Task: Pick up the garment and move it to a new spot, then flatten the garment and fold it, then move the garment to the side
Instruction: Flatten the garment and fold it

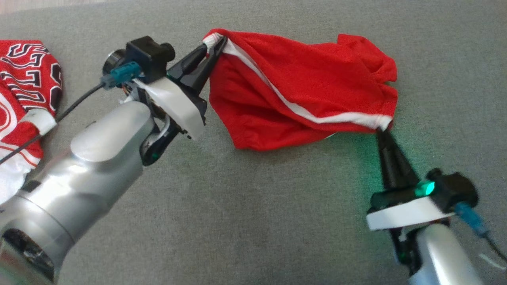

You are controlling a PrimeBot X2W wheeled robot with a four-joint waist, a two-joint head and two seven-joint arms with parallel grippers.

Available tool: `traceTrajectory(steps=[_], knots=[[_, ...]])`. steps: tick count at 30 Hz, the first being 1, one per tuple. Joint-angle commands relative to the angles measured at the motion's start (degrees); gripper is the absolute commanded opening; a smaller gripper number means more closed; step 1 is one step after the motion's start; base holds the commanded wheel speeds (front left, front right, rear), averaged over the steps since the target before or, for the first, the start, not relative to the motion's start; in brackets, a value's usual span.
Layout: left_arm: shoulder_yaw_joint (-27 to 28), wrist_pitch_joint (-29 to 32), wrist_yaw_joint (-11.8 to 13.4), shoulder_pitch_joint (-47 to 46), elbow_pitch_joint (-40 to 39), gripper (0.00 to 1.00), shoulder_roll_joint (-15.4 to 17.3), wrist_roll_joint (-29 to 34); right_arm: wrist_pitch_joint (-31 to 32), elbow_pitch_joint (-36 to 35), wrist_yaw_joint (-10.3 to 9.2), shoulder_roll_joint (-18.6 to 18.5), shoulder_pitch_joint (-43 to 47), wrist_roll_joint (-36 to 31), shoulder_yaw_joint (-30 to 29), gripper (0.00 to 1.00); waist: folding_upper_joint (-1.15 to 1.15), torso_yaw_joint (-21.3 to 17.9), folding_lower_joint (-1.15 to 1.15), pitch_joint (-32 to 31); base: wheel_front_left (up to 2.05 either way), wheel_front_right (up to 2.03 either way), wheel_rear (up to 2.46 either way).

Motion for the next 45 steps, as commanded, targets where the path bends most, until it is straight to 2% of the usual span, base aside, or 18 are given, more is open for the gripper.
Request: traceTrajectory(steps=[1, 8, 10, 11, 15, 19, 23, 26, 32, 39, 45], knots=[[1.6, -1.0, 0.1, -4.4, -1.5, 0.00, 2.4, -0.4, -0.2, -4.0, -0.03, -0.2, -2.3, 0.2, -0.4, 0.00, 0.00, -0.1, 0.00, 0.0, 0.00, 0.00, 0.00], [2.2, -2.6, 0.1, -9.6, -5.2, 0.00, 4.2, 0.6, -0.2, -13.8, -0.03, -0.2, -12.2, 0.9, -10.0, 0.00, 0.00, -0.3, 0.00, 2.5, 0.00, 0.00, 0.00], [2.8, -2.8, 0.1, -12.5, -5.6, 0.00, 4.4, 0.9, -0.2, -14.4, -0.03, -0.4, -17.8, 0.1, -11.7, 0.00, 0.00, -0.5, 0.00, 3.8, 0.00, 0.00, 0.00], [2.8, -2.8, 0.1, -12.5, -5.6, 0.00, 4.4, 0.9, -0.2, -14.4, -0.03, -0.4, -17.8, 0.1, -11.7, 0.00, 0.00, -0.5, 0.00, 3.8, 0.00, 0.00, 0.00], [4.8, -3.0, 0.1, -19.7, -4.4, 0.00, 3.7, 3.2, -0.2, -12.5, -0.03, -4.5, -30.8, -0.2, -14.1, 0.00, 0.00, -0.7, 0.00, 6.4, 0.00, 0.00, 0.00], [13.1, -3.1, 0.1, -26.0, -6.1, 0.00, 1.1, 8.4, -0.2, -11.4, -0.03, -8.9, -42.2, 0.5, -17.4, 0.00, 0.00, -0.1, 0.00, 8.6, 0.00, 0.00, 0.00], [22.4, -3.1, 0.1, -24.1, -13.8, 0.00, -1.9, 15.3, -0.2, -14.0, -0.03, -11.4, -45.6, 0.6, -18.6, 0.00, 0.00, 0.3, 0.00, 9.1, 0.00, 0.00, 0.00], [23.2, -3.1, 0.1, -18.0, -19.8, 0.00, -2.2, 17.6, -0.2, -16.3, -0.03, -11.3, -42.3, 1.4, -19.5, 0.00, 0.00, 0.3, 0.00, 8.7, 0.00, 0.00, 0.00], [19.1, -3.1, 0.1, -2.2, -26.7, 0.00, 1.9, 22.1, -0.2, -17.7, -0.03, -8.7, -25.7, 2.1, -19.1, 0.00, 0.00, -0.7, 0.00, 7.3, 0.00, 0.00, 0.00], [16.5, -3.1, 0.1, 21.0, -28.7, 0.00, 2.5, 28.0, -0.2, -17.2, -0.03, -4.6, -6.5, 2.7, -20.0, 0.00, 0.00, -3.4, 0.00, 4.5, 0.00, 0.00, 0.00], [16.2, -3.1, 0.1, 36.2, -29.0, 0.00, 3.1, 30.4, -0.2, -19.4, -0.03, -4.1, 6.1, 4.6, -22.5, 0.00, 0.00, -5.0, 0.00, 2.3, 0.00, 0.00, 0.00]])
